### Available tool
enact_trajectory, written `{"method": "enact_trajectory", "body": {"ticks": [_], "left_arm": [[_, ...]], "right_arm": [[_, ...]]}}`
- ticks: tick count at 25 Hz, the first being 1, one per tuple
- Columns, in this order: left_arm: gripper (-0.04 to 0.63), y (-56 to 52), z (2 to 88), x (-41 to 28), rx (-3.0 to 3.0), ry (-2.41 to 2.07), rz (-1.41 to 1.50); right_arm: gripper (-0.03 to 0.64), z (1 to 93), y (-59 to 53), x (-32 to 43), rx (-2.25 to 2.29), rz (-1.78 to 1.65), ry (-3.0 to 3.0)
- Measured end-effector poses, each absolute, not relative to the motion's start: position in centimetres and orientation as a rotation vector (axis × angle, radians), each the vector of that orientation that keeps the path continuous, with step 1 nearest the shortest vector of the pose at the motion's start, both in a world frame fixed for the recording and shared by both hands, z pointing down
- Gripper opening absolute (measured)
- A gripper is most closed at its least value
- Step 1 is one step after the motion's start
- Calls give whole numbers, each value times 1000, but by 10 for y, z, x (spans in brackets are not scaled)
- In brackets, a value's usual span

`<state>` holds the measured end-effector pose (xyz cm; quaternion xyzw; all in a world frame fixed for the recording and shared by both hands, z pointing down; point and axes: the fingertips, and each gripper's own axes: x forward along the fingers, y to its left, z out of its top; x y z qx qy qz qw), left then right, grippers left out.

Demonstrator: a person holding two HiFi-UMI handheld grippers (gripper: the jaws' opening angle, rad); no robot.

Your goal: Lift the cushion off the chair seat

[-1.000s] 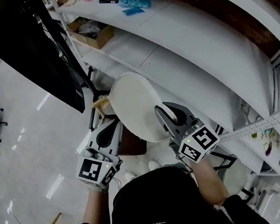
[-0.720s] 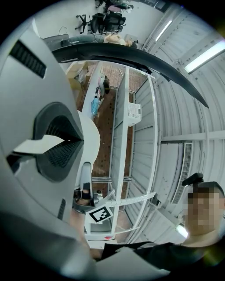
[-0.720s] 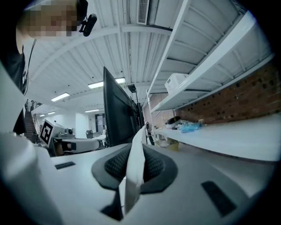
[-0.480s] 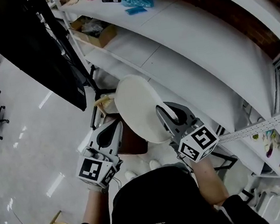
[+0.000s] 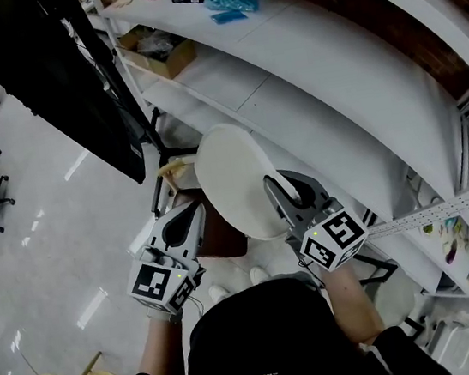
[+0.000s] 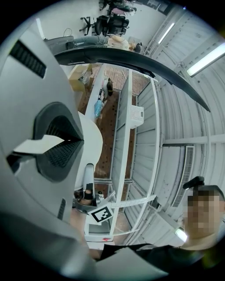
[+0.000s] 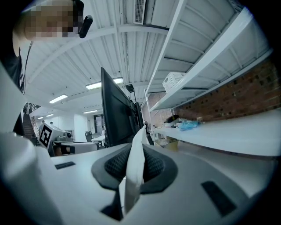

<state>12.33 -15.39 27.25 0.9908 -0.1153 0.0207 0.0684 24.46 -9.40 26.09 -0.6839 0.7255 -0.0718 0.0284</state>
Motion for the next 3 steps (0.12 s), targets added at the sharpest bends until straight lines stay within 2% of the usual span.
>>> {"method": "enact_trajectory", "body": {"ticks": [3], "left_arm": [[14, -155, 275, 122, 2968, -351, 74]], "right_arm": [[46, 261, -96, 245, -2118, -229, 2230]]}}
